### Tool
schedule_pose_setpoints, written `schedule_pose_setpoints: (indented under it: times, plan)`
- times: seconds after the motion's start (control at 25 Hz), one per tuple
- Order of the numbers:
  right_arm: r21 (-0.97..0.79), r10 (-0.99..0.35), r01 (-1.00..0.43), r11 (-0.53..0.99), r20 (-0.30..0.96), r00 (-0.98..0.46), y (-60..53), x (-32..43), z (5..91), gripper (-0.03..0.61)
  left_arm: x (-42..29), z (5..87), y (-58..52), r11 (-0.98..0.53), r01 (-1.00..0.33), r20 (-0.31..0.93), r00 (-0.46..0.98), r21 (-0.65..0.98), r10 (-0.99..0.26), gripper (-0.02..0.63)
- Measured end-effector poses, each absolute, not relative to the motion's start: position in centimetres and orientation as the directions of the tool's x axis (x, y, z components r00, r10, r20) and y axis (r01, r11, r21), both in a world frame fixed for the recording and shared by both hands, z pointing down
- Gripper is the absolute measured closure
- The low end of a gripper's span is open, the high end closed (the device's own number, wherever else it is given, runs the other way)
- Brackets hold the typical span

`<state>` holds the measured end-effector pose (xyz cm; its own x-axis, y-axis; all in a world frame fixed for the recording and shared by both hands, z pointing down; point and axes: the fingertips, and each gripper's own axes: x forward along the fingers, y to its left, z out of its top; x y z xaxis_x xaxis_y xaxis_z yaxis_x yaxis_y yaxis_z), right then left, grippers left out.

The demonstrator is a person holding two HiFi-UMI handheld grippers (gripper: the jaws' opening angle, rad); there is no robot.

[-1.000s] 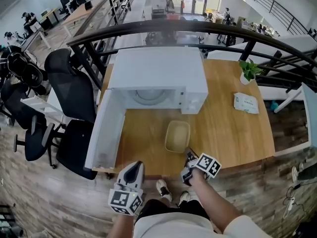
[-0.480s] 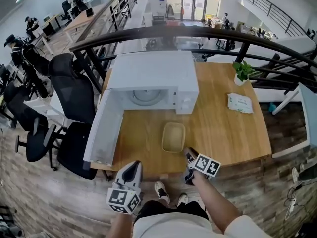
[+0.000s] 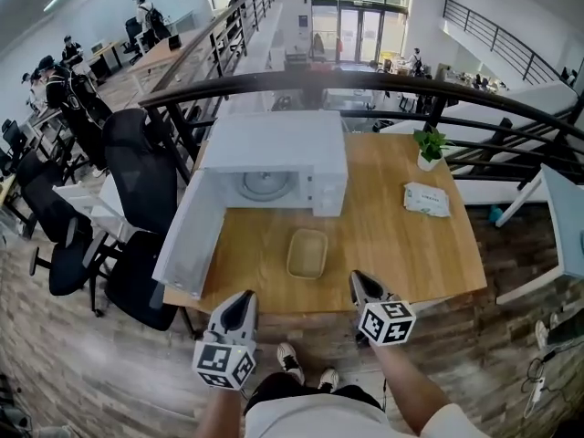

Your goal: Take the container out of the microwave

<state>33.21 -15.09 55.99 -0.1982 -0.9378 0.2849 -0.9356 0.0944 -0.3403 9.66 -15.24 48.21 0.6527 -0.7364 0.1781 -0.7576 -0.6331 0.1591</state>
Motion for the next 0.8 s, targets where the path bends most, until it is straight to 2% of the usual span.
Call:
schedule_pose_setpoints:
  times: [0.2,0.8]
  plan:
    - [-0.195,-0.964,-0.967,0.167,0.173,-0.201,-11.8,33.2,49.8,0.557,10.1,46.5,-13.0,-0.625,-0.767,0.152,0.641,0.146,-0.752,0.569]
    - [-0.149,-0.974,-0.966,0.212,0.042,-0.221,-6.5,33.1,42.7,0.557,10.2,43.2,-8.5,-0.630,-0.766,0.079,0.641,0.132,-0.763,0.569]
